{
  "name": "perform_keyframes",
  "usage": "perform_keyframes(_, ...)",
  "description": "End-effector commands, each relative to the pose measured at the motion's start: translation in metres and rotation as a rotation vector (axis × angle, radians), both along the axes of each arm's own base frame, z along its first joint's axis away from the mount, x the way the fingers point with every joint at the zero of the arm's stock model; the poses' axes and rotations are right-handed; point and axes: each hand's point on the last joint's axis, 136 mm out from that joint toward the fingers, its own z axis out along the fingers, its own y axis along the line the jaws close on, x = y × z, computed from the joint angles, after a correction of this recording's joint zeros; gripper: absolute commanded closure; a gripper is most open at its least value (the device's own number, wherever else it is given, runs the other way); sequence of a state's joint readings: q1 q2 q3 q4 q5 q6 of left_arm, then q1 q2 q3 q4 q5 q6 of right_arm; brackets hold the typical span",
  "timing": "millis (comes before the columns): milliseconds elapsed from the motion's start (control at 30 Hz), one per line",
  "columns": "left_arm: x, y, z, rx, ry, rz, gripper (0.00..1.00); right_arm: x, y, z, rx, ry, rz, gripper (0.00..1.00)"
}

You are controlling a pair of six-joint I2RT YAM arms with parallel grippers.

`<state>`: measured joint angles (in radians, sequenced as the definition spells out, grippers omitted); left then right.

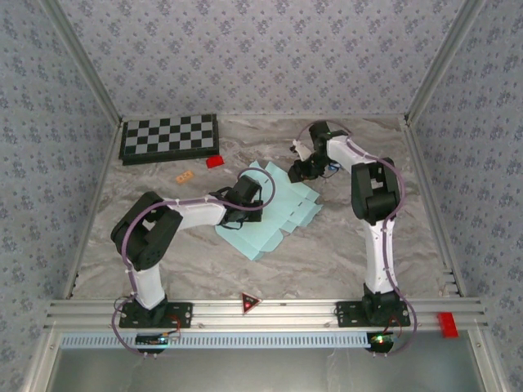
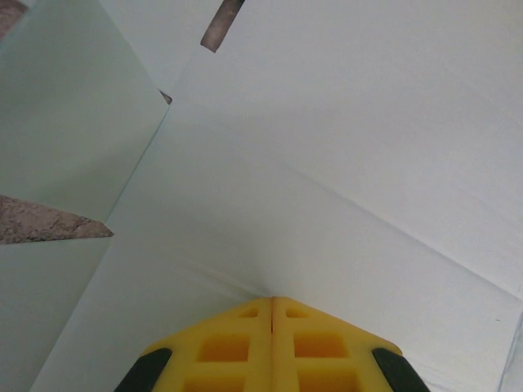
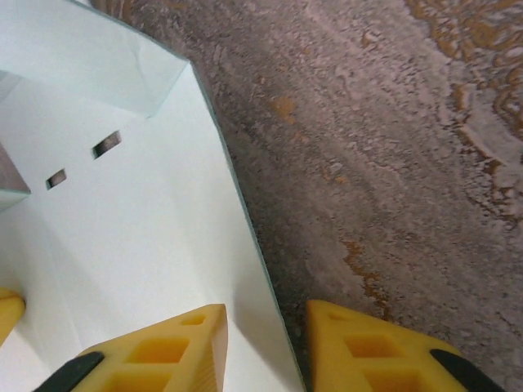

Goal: Fold the paper box

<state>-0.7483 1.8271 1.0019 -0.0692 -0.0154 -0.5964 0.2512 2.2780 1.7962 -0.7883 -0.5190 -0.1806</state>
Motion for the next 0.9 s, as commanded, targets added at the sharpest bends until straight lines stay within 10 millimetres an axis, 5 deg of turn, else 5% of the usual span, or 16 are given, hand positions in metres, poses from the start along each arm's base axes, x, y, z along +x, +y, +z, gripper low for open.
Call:
perform_keyframes(0,-0.027,0.017,-0.031,0.082,0.112,-0.006,1.0,-0.008,0.007,0.009,0.045,0.019,0.044,0.74)
perform_keyframes(300,-0.025,0.005,-0.022,0.023,0.104,-0.026,1.0,-0.014,0.005,0.033,0.023,-0.055,0.092,0.88)
perform_keyframes(467,-0.023,-0.01,0.001,-0.071,0.075,-0.063,0.99,-0.019,0.004,0.046,-0.038,-0.16,0.154,0.95)
perform_keyframes(733,-0.012,0.008,0.041,-0.14,0.005,-0.014,0.69,-0.022,0.005,0.064,-0.185,-0.398,0.294,1.0)
perform_keyframes(867,-0.014,0.033,0.036,-0.128,0.016,0.033,0.57,-0.019,0.005,0.077,-0.245,-0.491,0.32,1.0)
